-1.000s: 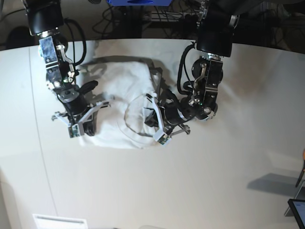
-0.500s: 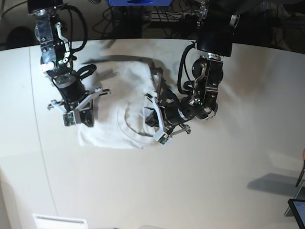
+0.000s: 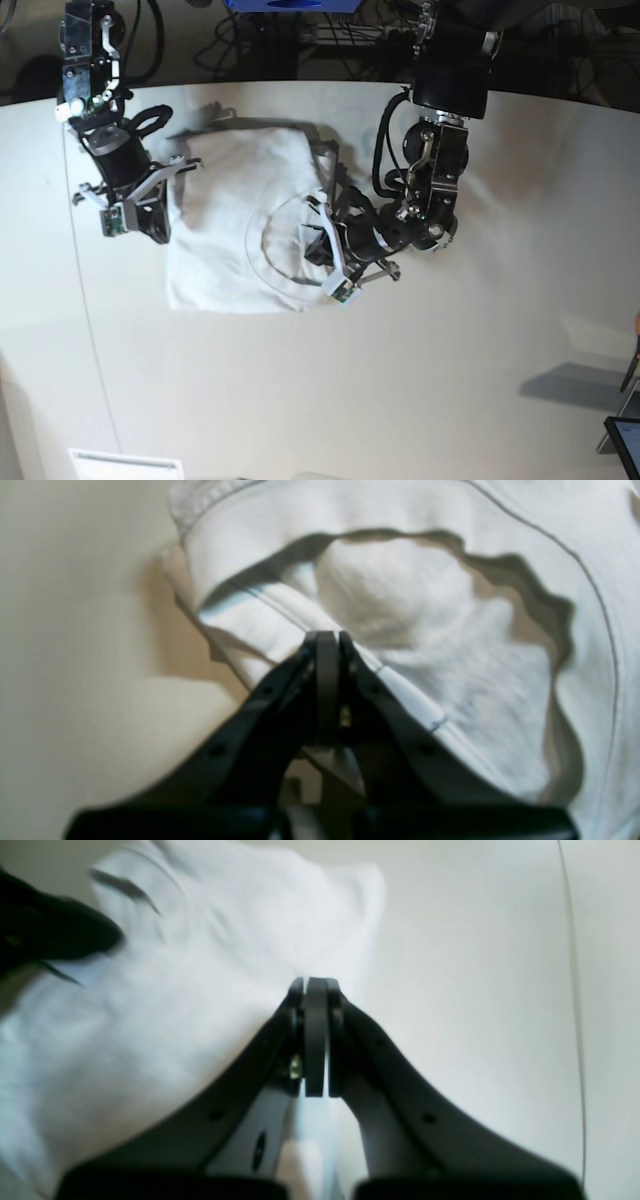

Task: Fold the T-shirt properly
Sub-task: 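Hold the shirt with the left gripper and tug its edge with the right gripper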

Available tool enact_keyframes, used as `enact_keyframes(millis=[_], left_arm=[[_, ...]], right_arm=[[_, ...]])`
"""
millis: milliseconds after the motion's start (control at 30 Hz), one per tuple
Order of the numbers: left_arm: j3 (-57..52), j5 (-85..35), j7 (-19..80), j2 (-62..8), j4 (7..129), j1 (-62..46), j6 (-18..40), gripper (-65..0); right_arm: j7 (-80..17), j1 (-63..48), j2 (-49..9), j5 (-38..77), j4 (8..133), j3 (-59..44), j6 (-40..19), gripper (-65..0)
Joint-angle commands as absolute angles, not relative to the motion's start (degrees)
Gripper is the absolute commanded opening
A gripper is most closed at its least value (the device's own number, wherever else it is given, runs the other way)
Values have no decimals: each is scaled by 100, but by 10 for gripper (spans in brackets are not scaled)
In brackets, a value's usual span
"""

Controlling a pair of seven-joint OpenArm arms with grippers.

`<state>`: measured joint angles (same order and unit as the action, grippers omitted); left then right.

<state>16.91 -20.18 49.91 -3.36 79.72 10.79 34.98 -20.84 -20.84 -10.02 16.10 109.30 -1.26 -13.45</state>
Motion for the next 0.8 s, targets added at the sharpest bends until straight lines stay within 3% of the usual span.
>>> enact_keyframes(millis=[0,333,600,767], left_arm=[[1692,-2053,4954,-338,8057,1165,3538,-650],[1684,-2053,4954,-338,8084,1165,3538,-650],[1701,-2053,4954,-400,8075,1165,3538,-650],[1684,-2053,4954,-418,8066,1156,3538,-650]], right_arm=[[-2000,-2220,-1015,1631,11029,-163,-1385,-641],[-1640,-2255,-699,1622,9587,-163,-1578,-641],[-1640,-3020,-690,1631,10993,-171,-1578,-641],[-1622,-3011,-602,1631,10545,-136,-1578,-641]])
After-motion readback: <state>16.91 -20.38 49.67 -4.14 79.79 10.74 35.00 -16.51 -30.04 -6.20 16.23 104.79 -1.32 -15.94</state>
